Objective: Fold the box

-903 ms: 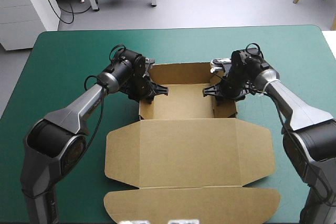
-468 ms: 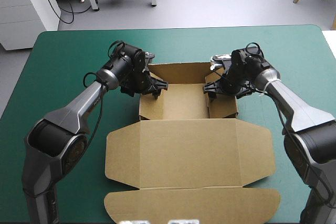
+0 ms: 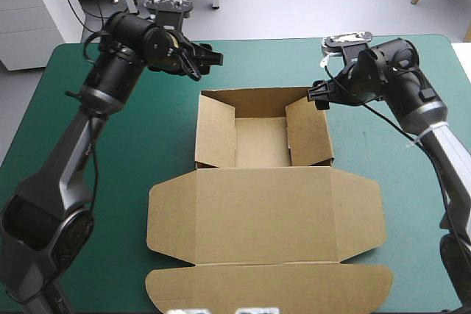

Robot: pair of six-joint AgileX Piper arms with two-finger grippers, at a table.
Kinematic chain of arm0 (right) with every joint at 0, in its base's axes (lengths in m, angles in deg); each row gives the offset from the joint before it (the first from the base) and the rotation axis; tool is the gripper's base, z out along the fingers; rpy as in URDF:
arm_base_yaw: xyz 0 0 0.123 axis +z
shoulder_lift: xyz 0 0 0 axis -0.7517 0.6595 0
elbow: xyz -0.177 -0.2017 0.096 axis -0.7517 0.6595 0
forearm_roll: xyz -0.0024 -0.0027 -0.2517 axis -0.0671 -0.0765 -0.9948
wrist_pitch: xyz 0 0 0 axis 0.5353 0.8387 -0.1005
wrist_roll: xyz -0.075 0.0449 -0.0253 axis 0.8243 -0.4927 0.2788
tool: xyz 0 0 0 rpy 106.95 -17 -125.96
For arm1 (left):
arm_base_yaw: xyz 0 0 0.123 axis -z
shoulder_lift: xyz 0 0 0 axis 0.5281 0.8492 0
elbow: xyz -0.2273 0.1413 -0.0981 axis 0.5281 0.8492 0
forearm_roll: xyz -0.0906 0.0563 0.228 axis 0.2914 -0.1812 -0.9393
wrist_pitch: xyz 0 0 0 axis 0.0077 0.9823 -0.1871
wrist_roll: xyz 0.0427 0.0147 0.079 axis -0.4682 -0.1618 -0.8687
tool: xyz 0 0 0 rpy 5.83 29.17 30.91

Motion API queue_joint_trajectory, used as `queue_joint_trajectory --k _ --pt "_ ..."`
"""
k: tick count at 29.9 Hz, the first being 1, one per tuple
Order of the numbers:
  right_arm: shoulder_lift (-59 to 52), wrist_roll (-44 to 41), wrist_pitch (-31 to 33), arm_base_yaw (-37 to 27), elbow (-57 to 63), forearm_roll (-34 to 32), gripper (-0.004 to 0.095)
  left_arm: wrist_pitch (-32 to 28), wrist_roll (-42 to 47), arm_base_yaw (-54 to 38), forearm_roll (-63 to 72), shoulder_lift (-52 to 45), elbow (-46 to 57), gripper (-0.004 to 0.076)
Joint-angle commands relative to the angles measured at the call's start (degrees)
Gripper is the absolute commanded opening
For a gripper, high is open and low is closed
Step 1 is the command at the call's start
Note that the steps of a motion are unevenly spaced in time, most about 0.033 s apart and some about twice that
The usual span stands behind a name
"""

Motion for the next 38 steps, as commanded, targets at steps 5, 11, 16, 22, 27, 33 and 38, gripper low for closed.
queue_joint_trajectory --k 5,11,16,22,27,33,38 --pt "-6.4 -0.2 3.5 -0.1 -1.5 0.3 0.0823 2.9 -7.0 -0.1 2.1 -12.9 -1.9 0.0016" --pt "-6.6 -0.3 3.4 -0.1 -1.0 3.2 0.0824 2.9 -11.5 -0.1 7.7 -21.3 3.8 -0.0010" --pt "-4.9 0.2 2.9 -0.1 -1.0 4.2 0.0823 2.9 -11.5 -0.1 5.4 -29.7 15.7 -0.0010" --pt "-0.6 2.1 3.0 -0.1 -1.0 8.5 0.0823 2.8 -11.3 -0.1 5.4 -39.5 31.0 -0.0010" --pt "3.9 2.1 2.1 -0.1 -1.0 8.9 0.0823 1.9 -11.2 -0.1 5.4 -47.5 41.2 -0.0010" --pt "9.1 2.2 1.5 -0.1 -1.0 9.0 0.0824 0.4 -11.0 -0.1 6.0 -55.4 49.7 -0.0010" --pt "11.8 2.4 0.9 -0.1 -1.0 9.4 0.0823 0.1 -11.0 -0.1 6.0 -59.9 53.8 -0.0010"
